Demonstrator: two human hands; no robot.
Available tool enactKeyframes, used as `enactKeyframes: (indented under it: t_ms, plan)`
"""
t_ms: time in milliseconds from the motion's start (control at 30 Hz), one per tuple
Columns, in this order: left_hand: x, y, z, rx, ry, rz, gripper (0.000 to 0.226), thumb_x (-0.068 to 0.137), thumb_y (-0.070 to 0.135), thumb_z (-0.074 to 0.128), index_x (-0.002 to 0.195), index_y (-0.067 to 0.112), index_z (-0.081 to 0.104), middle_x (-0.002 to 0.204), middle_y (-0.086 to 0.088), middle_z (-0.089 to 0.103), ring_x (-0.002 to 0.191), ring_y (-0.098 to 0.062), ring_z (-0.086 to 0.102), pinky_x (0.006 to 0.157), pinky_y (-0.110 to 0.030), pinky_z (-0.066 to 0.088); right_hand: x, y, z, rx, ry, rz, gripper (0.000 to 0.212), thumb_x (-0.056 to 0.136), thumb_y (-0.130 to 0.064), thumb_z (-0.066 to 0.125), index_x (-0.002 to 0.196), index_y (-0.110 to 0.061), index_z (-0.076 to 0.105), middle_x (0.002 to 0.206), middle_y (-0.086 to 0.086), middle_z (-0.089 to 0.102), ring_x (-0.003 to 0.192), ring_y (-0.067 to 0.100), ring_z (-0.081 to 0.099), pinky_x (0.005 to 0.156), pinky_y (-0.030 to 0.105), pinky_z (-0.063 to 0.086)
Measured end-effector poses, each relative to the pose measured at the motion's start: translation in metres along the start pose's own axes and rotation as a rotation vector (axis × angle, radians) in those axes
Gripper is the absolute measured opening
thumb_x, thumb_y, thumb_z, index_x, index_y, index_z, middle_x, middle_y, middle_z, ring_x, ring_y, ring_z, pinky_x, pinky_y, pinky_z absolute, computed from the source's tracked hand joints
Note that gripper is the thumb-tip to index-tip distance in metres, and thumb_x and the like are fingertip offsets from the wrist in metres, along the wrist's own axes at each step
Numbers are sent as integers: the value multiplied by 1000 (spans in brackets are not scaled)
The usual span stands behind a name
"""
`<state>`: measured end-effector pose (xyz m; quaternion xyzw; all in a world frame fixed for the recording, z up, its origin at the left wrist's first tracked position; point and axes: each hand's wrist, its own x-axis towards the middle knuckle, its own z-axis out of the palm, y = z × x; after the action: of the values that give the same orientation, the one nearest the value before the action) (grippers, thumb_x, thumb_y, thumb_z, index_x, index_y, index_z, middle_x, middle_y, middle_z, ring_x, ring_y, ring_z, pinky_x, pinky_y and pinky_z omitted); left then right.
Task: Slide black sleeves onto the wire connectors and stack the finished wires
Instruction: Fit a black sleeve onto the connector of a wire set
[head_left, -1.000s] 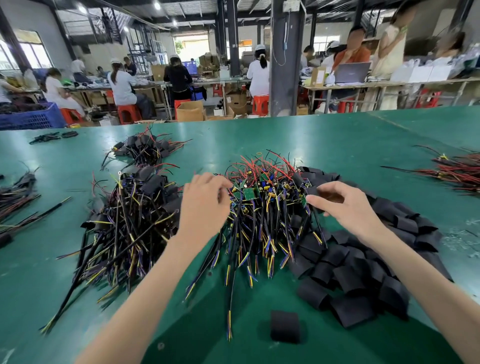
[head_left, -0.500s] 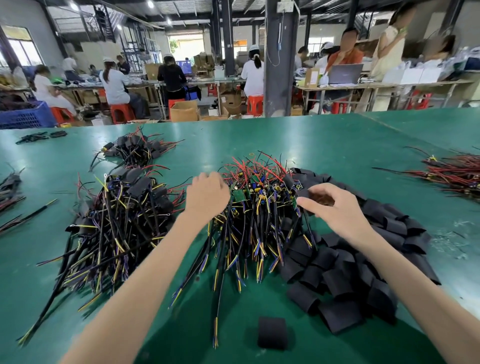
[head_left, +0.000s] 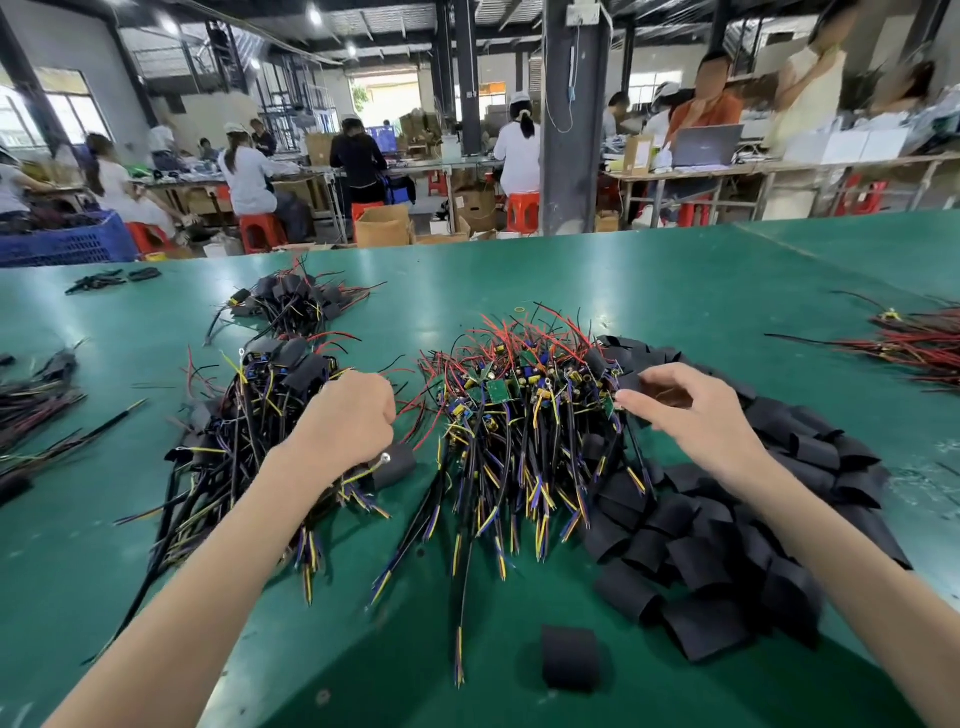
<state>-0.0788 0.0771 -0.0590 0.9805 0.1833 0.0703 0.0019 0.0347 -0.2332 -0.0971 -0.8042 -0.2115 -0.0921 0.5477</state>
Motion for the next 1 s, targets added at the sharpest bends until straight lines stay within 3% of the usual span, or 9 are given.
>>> enactKeyframes:
  t_ms: [67,133,267,433,633,700,800,1000]
  plan:
    - [-1,4,0,122,-48,23,11,81,22,60,88,14,64,105,-11,66,91,-33,62,81,-34,51,0,1,1,-7,-8,5,20,72,-37,78,84,-32,64,83,-11,66,74,10,61,84,44,53]
    - [-6,9,8,226,-106,24,26,83,35,60,100,15,63,109,-9,64,99,-32,61,78,-32,45,-1,2,2,-20,-23,3,22,71,-39,78,86,-30,65,86,-11,67,78,9,62,84,41,53]
    - [-8,9,20,174,-28,-3,28,83,28,59,108,15,62,111,-10,62,102,-32,60,79,-34,46,-1,3,2,-38,-19,-7,24,71,-39,77,88,-27,65,86,-11,67,78,6,61,82,30,51]
    - [-10,10,19,175,-64,18,26,79,26,63,101,14,63,103,-9,63,96,-33,61,70,-30,40,-2,2,3,-51,-27,-20,24,72,-39,77,89,-26,65,87,-11,67,81,7,62,80,22,47]
    - [3,9,19,-121,308,-71,31,83,25,67,104,7,52,106,-14,59,100,-36,57,81,-41,44,-2,1,2,-46,-11,-39,18,73,-34,78,82,-32,62,84,-13,66,77,6,60,75,17,45]
    - [9,9,29,-2,324,3,35,85,27,66,110,10,49,113,-11,52,108,-31,50,87,-39,42,-2,1,4,-47,-18,-46,18,73,-34,78,81,-33,62,84,-13,66,76,6,59,71,9,43]
    - [16,8,48,211,232,125,24,90,30,57,112,21,58,119,-1,49,116,-23,43,95,-36,34,-3,2,4,-44,-24,-42,18,73,-35,78,82,-33,62,85,-12,66,76,6,60,71,9,42]
    - [24,-6,60,313,156,61,22,86,25,56,105,25,67,117,1,53,115,-22,42,97,-33,31,-2,4,3,-42,-27,-38,19,72,-37,78,84,-31,64,85,-13,66,76,3,59,70,8,41]
